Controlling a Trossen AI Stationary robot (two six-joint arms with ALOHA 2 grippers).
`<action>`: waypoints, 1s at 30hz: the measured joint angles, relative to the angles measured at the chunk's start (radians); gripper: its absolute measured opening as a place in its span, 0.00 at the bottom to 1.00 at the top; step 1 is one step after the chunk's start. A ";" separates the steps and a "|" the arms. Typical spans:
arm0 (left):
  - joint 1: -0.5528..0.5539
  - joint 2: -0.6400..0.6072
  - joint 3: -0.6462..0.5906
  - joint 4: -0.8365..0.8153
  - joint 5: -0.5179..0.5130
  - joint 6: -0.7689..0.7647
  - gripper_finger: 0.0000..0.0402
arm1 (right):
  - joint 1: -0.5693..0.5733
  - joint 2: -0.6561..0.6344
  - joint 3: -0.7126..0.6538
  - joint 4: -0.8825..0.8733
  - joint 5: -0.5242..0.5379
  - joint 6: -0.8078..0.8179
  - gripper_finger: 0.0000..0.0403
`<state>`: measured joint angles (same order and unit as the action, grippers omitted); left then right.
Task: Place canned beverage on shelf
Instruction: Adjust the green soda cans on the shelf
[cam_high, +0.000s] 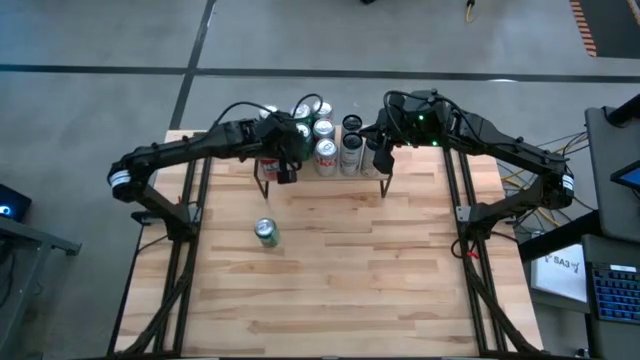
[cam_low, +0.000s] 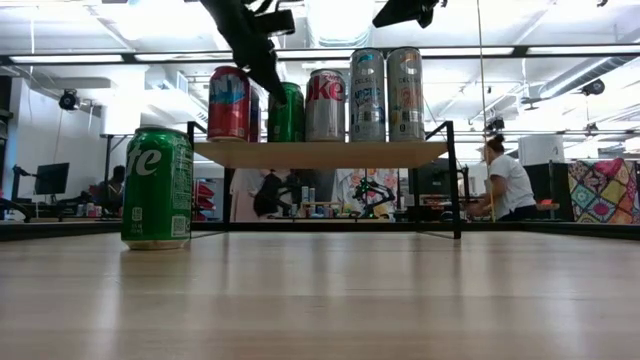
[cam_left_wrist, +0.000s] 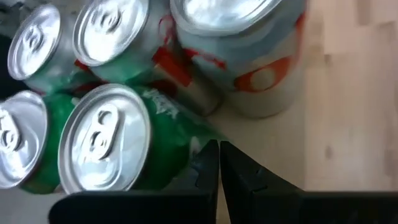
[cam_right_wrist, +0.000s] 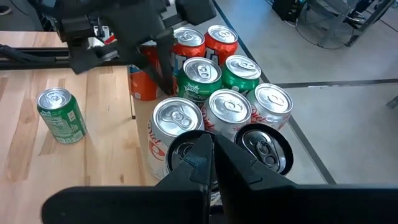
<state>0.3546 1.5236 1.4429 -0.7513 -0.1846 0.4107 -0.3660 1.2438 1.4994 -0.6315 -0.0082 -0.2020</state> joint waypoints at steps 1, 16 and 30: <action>0.001 0.002 0.000 -0.004 -0.012 0.000 0.00 | 0.000 0.000 0.000 0.000 0.000 0.000 0.02; 0.001 0.002 0.004 0.016 -0.015 0.003 0.00 | 0.000 0.000 0.000 0.000 0.000 0.000 0.02; 0.006 0.001 0.008 0.044 -0.017 -0.001 0.00 | 0.000 0.000 0.000 0.000 0.000 0.000 0.02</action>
<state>0.3611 1.5249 1.4511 -0.7074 -0.2020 0.4095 -0.3660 1.2438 1.4996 -0.6313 -0.0078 -0.2020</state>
